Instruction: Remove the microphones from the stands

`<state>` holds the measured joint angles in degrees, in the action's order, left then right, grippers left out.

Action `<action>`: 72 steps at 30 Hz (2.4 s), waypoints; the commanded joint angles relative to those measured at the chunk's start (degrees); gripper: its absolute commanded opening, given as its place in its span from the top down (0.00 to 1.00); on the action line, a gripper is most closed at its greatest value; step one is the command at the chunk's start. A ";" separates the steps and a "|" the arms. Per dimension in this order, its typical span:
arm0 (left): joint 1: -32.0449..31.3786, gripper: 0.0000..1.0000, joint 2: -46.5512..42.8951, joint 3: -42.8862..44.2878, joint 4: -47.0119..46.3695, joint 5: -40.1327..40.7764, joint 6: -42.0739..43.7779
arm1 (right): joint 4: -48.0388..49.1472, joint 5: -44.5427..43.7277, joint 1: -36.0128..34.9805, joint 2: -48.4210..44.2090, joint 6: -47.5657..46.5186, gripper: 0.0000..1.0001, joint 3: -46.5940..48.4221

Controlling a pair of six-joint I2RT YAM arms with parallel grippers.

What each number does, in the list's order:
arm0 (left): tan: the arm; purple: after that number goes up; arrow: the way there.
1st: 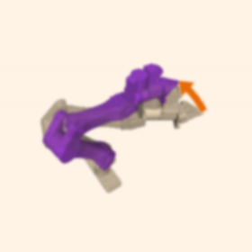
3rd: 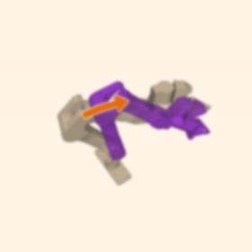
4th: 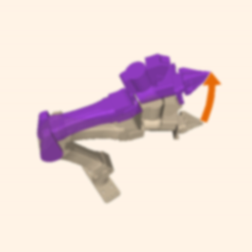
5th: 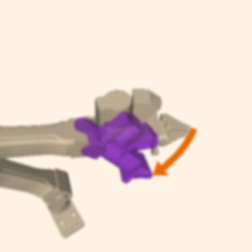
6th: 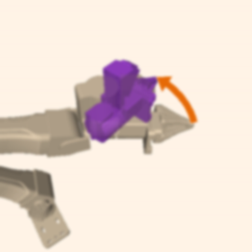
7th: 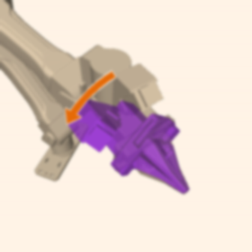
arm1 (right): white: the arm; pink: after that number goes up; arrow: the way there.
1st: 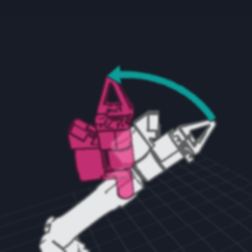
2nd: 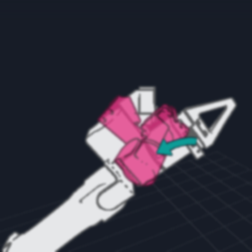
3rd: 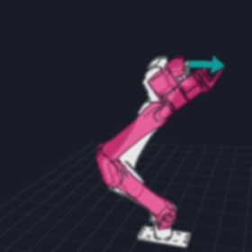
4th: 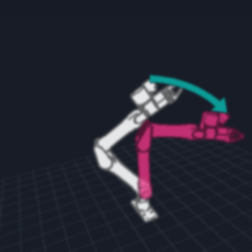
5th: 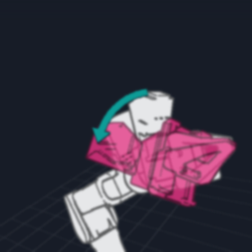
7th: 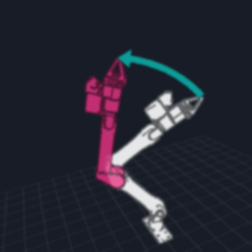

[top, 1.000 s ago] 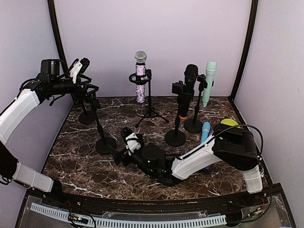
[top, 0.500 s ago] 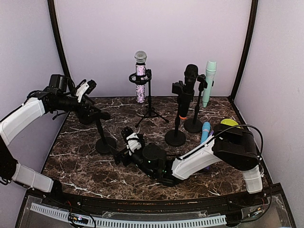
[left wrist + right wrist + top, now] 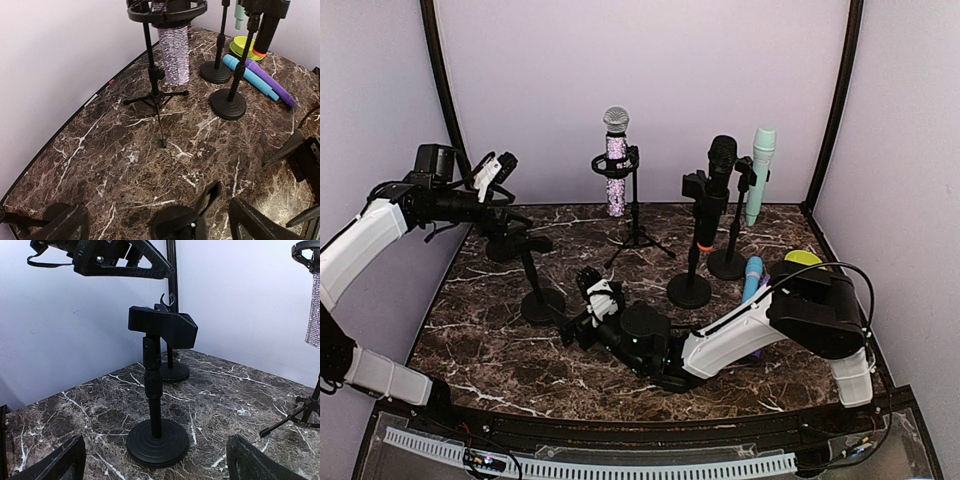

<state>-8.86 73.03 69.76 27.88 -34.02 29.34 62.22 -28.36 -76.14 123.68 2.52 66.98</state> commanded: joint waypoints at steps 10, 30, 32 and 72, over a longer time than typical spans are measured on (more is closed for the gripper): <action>-0.19 0.01 -6.35 -6.33 13.42 -9.71 13.51 | 3.83 -0.44 1.17 -8.29 2.33 0.02 -7.33; -0.14 0.19 2.48 -7.87 1.46 -0.03 18.14 | 1.64 1.09 1.04 -8.59 4.59 0.05 -7.63; -0.13 0.21 2.71 -8.88 0.40 -0.30 16.92 | 1.46 1.20 1.08 -8.39 4.73 0.06 -7.36; 13.22 0.81 9.49 -7.79 -10.96 6.50 16.13 | 0.79 -0.20 1.06 -8.69 6.53 0.13 -8.27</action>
<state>0.30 82.63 60.07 16.67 -32.14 40.69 61.23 -27.92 -75.22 115.96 8.47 59.22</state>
